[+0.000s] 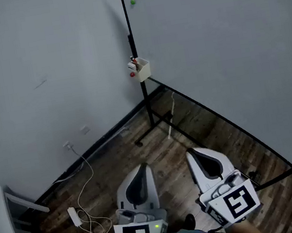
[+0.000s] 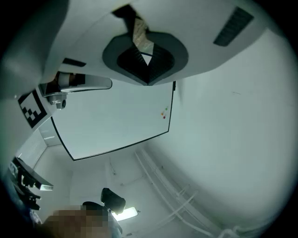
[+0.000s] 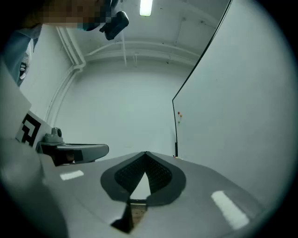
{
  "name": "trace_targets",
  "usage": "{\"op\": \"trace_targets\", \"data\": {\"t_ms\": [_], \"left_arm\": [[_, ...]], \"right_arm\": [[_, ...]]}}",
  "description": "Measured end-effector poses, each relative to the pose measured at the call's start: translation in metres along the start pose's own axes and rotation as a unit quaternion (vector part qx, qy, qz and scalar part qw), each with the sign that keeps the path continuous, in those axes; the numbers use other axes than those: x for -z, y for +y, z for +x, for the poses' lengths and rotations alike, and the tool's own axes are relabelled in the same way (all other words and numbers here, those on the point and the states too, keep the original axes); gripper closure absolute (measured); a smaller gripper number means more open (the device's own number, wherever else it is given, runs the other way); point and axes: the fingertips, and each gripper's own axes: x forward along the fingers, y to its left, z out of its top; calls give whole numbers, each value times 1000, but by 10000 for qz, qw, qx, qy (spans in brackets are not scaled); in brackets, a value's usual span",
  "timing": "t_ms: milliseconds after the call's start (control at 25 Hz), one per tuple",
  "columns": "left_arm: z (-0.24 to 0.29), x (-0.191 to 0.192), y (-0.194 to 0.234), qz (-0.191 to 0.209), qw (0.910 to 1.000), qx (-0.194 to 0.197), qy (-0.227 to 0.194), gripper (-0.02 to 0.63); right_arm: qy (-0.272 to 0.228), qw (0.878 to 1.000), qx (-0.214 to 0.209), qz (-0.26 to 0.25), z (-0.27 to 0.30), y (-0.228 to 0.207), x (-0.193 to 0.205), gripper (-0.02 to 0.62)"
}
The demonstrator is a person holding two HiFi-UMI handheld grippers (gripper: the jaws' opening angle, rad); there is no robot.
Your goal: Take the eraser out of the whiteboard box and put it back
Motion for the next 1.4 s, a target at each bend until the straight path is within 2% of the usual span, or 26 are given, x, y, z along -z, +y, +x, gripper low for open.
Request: {"op": "trace_targets", "data": {"t_ms": [480, 720, 1000, 1200, 1400], "left_arm": [[20, 8, -17, -69, 9998, -191, 66, 600], [34, 16, -33, -26, 9993, -368, 82, 600], [55, 25, -40, 29, 9993, -282, 248, 600], [73, 45, -14, 8, 9993, -271, 255, 600], [108, 48, 29, -4, 9993, -274, 263, 600]], "right_arm": [[-12, 9999, -113, -77, -4, -30, 5, 595], [-99, 9990, -328, 289, -10, -52, 7, 594], [-108, 9980, -445, 431, 3, -70, 14, 594], [17, 9981, -413, 453, 35, -75, 29, 594], [110, 9983, -460, 348, 91, -78, 41, 594]]}}
